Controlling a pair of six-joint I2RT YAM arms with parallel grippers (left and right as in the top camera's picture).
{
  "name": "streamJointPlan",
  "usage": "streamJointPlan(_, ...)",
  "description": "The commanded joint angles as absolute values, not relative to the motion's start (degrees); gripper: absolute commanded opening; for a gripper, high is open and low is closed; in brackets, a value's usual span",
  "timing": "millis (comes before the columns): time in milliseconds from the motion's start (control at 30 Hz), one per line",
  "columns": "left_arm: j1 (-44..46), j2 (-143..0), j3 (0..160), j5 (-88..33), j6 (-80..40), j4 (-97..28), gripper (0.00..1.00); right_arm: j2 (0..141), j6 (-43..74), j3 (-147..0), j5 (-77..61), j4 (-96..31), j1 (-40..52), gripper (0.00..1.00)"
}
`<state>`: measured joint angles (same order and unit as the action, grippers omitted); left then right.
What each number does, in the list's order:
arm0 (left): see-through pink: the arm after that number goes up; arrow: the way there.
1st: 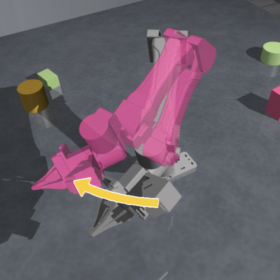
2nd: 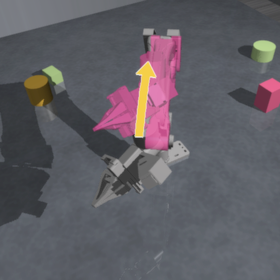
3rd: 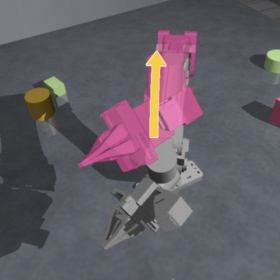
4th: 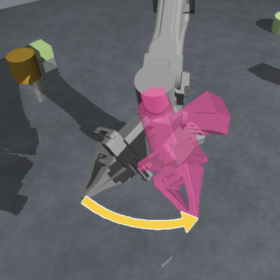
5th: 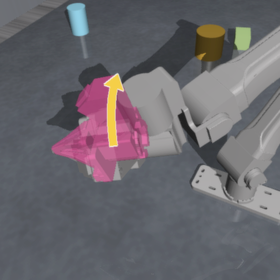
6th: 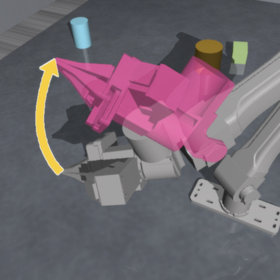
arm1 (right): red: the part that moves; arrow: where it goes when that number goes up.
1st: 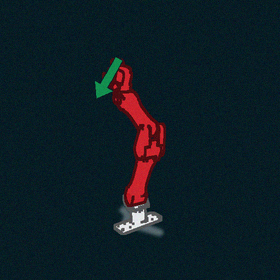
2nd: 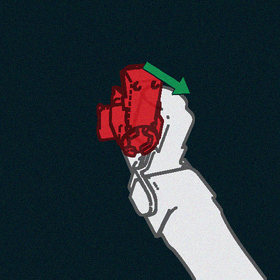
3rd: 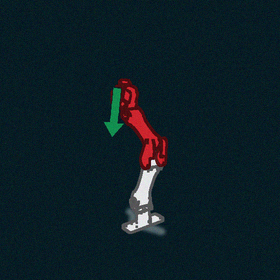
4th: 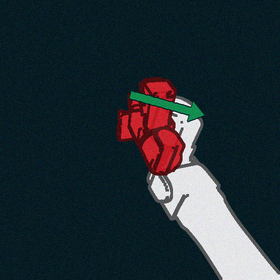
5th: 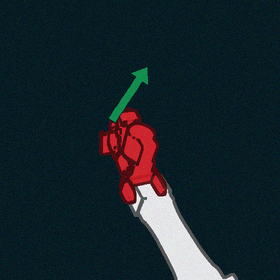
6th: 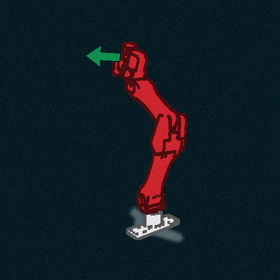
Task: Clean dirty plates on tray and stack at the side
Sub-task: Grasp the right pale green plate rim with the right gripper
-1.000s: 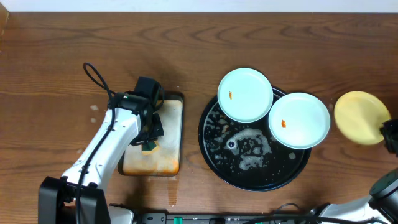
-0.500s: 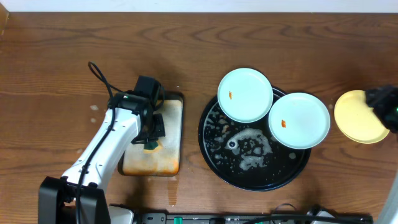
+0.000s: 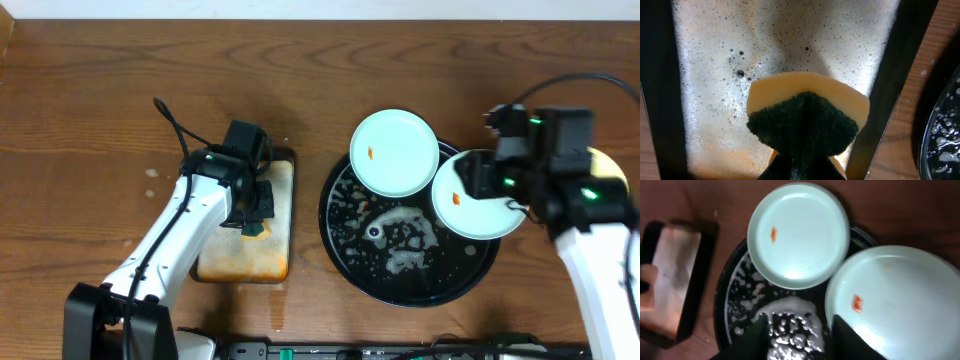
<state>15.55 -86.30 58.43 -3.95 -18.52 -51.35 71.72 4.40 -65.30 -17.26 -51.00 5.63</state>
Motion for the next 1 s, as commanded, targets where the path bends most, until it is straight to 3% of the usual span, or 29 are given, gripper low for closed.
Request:
streamJointPlan(0, 15.7, -86.4, 58.7, -4.1, -17.6, -51.5, 0.10, 78.0, 2.2, -62.9, -20.8, -47.0, 10.6, 0.31)
streamJointPlan(33, 15.7, -86.4, 58.7, -4.1, -17.6, -51.4, 0.11, 80.6, 2.3, -62.7, -21.3, -44.8, 12.4, 0.26)
streamJointPlan(100, 15.7, -86.4, 58.7, -4.1, -17.6, -51.4, 0.11, 85.2, 3.4, -62.7, -20.5, -41.0, 14.9, 0.03)
streamJointPlan(133, 15.7, -86.4, 58.7, -4.1, -17.6, -51.4, 0.11, 87.5, 4.8, -62.7, -20.0, -39.1, 15.8, 0.01)
streamJointPlan(467, 15.7, -86.4, 58.7, -4.1, -17.6, -51.7, 0.11, 103.9, 8.1, -62.7, -11.4, -27.7, 24.3, 0.01)
streamJointPlan(800, 15.7, -86.4, 58.7, -4.1, -17.6, -51.7, 0.11, 105.6, 8.3, -62.7, -19.7, -33.1, 33.5, 0.01)
streamJointPlan(967, 15.7, -86.4, 58.7, -4.1, -17.6, -51.9, 0.11, 103.0, 15.7, -62.8, -18.5, -35.1, 36.1, 0.01)
